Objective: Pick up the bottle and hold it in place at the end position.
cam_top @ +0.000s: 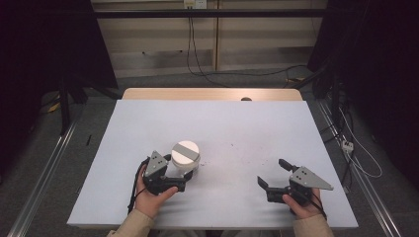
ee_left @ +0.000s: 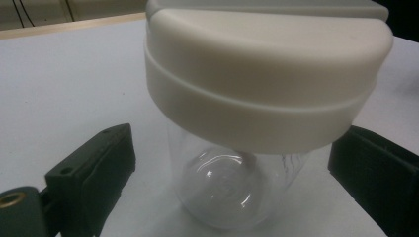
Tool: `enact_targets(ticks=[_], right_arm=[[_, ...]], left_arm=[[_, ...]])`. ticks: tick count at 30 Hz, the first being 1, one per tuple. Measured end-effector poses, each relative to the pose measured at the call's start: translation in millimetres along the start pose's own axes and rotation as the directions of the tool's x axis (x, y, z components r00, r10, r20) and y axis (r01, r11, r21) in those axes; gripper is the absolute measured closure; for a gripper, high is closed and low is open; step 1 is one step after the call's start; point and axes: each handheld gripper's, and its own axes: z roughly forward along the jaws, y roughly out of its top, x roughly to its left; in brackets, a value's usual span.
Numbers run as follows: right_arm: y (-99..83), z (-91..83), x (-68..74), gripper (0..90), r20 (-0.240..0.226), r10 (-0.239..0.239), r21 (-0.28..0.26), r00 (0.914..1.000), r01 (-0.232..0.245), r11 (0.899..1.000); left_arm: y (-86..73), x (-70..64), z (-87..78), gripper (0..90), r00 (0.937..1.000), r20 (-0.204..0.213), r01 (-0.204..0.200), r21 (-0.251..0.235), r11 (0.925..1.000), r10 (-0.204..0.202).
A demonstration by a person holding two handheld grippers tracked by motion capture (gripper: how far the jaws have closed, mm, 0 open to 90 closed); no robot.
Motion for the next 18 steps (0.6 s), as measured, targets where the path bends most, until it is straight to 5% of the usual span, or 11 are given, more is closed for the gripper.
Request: enact_targets(ticks=[18], right_arm=[[-0.2, 0.0, -0.5, 3.7, 0.001, 0.002, 0.002, 1.0000, -0.002, 1.000]], left_arm=[[2.4, -8.1, 13.4, 4.1, 0.9996, -0.028, -0.001, 0.022, 0.9998, 0.002]])
